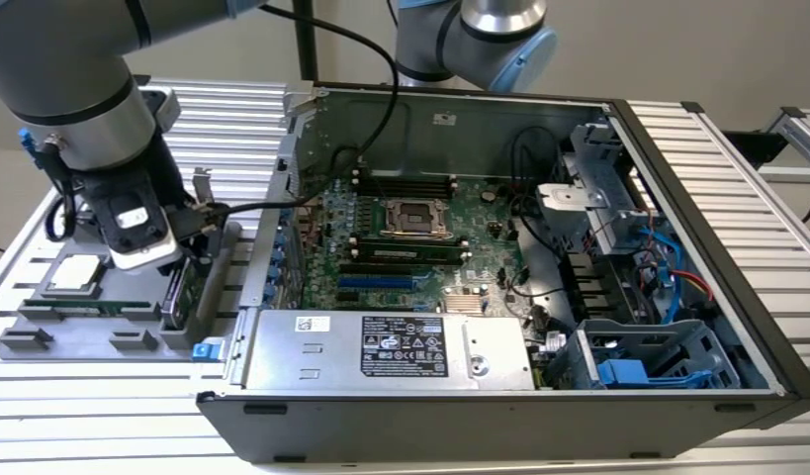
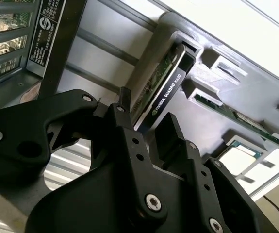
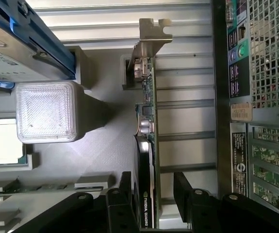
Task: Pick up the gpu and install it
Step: 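Pick up the gpu and move the gpu toward the slot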
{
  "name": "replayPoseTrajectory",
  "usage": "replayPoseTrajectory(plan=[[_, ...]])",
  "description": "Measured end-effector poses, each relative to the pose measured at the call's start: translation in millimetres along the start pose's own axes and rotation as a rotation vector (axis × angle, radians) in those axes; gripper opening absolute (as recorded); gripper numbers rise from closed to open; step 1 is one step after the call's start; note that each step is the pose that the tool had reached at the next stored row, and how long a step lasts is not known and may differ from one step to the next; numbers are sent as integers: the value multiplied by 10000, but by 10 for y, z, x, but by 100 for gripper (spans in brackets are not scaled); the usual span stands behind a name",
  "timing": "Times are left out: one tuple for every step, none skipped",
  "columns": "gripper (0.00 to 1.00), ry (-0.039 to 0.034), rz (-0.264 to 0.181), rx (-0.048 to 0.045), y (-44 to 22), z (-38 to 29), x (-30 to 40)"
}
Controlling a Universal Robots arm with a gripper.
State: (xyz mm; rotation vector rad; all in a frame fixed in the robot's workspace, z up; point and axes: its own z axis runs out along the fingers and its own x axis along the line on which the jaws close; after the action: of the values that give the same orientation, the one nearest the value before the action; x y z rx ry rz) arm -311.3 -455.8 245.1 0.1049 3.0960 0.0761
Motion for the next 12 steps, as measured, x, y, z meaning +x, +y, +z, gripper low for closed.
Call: replayPoseTrajectory(plan=[[100,1,1,1,1,3,1],[100,1,1,2,5,6,3],[100,0,1,1,11,10,5],[100,0,-1,1,20,13,7],[100,0,0,0,32,16,10],[100,-1,0,0,44,19,13],[100,0,0,0,59,22,16],[100,0,0,1,74,25,19],[100,0,0,0,87,28,22],[100,0,0,0,101,32,26],[100,-1,0,0,109,38,31],[100,-2,0,-1,114,45,35]])
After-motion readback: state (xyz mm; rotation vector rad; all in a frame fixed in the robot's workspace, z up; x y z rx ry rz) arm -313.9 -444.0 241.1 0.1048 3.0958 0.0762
